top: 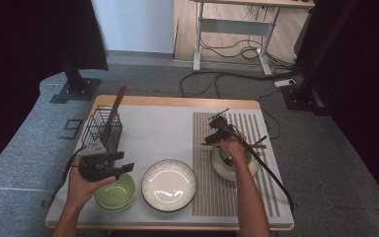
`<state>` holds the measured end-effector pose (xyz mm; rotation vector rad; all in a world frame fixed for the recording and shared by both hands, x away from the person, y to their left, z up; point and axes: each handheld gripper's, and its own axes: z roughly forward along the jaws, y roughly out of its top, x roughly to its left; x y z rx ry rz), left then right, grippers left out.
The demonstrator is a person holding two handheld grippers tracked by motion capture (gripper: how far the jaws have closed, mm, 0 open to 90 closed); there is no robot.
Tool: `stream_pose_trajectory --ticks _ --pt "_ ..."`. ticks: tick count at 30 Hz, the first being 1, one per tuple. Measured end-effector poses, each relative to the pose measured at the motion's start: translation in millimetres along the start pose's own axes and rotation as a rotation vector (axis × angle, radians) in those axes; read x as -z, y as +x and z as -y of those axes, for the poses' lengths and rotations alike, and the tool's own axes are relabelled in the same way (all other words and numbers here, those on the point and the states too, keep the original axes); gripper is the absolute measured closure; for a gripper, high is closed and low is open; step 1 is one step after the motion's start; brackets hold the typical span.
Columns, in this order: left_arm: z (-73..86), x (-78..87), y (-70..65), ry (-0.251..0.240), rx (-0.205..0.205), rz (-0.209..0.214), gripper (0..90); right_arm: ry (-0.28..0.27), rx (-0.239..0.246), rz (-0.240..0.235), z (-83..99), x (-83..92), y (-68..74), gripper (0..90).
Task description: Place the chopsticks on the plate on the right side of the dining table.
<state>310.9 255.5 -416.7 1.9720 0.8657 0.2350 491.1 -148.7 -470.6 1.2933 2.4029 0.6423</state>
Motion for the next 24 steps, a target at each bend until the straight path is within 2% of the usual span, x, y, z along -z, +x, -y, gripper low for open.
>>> stream_pose_trajectory --ticks 8,17,24 --pt "0.0 -1.0 -0.2 0.003 0.000 -0.001 34.6 -0.026 -0.028 -0.013 4.1 4.0 -5.3 29.2" --pt "0.0 -1.2 -0.2 0.004 0.000 -0.001 34.5 -0.015 -0.005 -0.017 4.6 3.3 -4.0 28.3" --pt "0.0 -0.4 0.0 0.002 -0.001 -0.001 34.5 -0.017 0.014 0.002 4.8 4.5 -2.9 26.7"
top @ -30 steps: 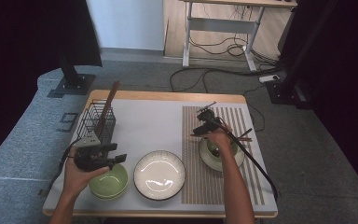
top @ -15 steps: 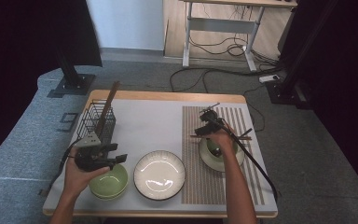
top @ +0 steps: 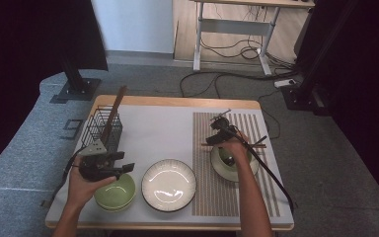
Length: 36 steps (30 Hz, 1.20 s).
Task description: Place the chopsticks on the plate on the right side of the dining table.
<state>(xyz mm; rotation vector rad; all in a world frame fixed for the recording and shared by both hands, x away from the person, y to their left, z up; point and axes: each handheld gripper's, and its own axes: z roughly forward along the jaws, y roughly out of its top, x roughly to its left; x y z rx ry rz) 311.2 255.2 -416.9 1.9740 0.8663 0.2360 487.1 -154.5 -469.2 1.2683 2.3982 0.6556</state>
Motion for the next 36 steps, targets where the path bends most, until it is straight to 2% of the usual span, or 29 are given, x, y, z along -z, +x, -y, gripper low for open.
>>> stream_pose_trajectory --ticks 5,12,19,24,30,36 --pt "-0.5 1.2 1.1 -0.005 0.002 -0.002 34.6 -0.070 -0.058 -0.007 -0.2 9.3 -3.1 27.4" --pt "-0.6 3.4 2.8 -0.012 0.009 -0.006 34.6 -0.167 -0.107 -0.060 5.5 32.6 -7.3 28.4" --pt "-1.1 3.5 3.6 -0.014 0.014 -0.008 34.5 -0.269 -0.143 -0.108 22.4 53.9 -13.4 28.3" --pt "-0.4 1.2 2.4 -0.007 0.011 -0.006 34.5 -0.324 -0.158 -0.126 36.2 67.6 -17.6 28.2" --pt "0.0 -2.5 0.7 0.005 0.007 -0.002 34.5 -0.362 -0.168 -0.135 54.2 79.7 -19.3 28.3" --pt "0.4 -3.2 -0.1 0.005 0.008 -0.003 34.5 -0.409 -0.203 -0.144 73.9 90.8 -23.4 28.4"
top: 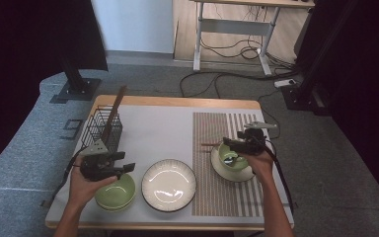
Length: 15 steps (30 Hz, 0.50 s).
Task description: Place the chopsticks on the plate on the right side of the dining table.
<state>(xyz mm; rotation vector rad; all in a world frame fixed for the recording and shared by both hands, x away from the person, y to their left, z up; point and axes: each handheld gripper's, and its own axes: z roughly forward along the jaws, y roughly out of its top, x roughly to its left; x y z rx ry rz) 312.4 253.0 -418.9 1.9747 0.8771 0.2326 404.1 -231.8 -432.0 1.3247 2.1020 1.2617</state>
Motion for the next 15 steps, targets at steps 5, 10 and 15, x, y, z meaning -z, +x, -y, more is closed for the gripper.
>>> stream_pose_trajectory --ticks 5,10,15 --pt "0.7 0.1 -1.5 0.001 -0.001 0.001 34.5 -0.027 -0.013 -0.003 9.8 13.1 -1.7 28.4" --pt "0.8 -0.1 -2.5 0.003 -0.003 0.003 34.5 -0.050 -0.007 -0.005 17.3 26.5 0.8 28.4" --pt "1.0 0.0 -3.8 0.004 -0.006 0.003 34.4 -0.061 -0.002 -0.003 29.7 37.8 1.6 28.5"
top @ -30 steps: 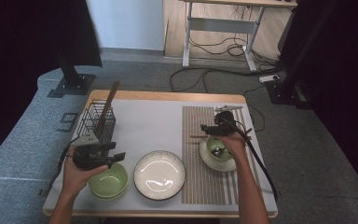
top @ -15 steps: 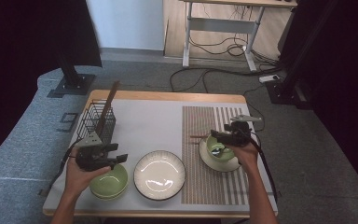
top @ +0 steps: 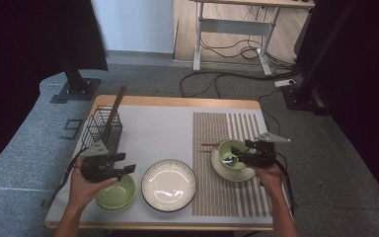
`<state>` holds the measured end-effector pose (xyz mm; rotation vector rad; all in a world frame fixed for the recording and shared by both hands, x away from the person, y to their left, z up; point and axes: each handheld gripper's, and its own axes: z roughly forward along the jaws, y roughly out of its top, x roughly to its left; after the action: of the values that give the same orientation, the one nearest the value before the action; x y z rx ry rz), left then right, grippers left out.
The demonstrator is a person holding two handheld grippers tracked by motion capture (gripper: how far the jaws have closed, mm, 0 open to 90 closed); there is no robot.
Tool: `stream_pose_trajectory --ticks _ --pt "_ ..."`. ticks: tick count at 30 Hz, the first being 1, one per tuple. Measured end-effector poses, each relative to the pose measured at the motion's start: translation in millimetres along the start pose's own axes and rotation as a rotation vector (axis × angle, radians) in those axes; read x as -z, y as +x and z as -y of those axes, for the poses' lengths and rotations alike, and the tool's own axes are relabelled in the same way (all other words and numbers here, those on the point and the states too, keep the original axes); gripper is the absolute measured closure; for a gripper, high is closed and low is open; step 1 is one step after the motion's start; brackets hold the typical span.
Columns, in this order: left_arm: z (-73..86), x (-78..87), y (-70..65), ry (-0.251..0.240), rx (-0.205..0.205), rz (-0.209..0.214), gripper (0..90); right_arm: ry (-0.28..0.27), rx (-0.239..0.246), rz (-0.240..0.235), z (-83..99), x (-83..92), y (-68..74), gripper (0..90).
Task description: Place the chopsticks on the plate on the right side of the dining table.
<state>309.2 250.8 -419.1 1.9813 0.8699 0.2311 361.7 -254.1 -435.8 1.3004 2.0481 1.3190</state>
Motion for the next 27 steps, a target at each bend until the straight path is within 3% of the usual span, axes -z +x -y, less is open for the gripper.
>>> stream_pose_trajectory --ticks 12,27 --pt "0.4 -2.0 -2.8 0.009 -0.005 0.000 34.4 0.005 0.025 0.012 28.8 25.4 0.5 28.9" --pt "1.2 -1.8 -5.1 0.013 -0.010 -0.001 34.3 0.016 0.018 0.008 51.1 32.0 -2.8 28.9"
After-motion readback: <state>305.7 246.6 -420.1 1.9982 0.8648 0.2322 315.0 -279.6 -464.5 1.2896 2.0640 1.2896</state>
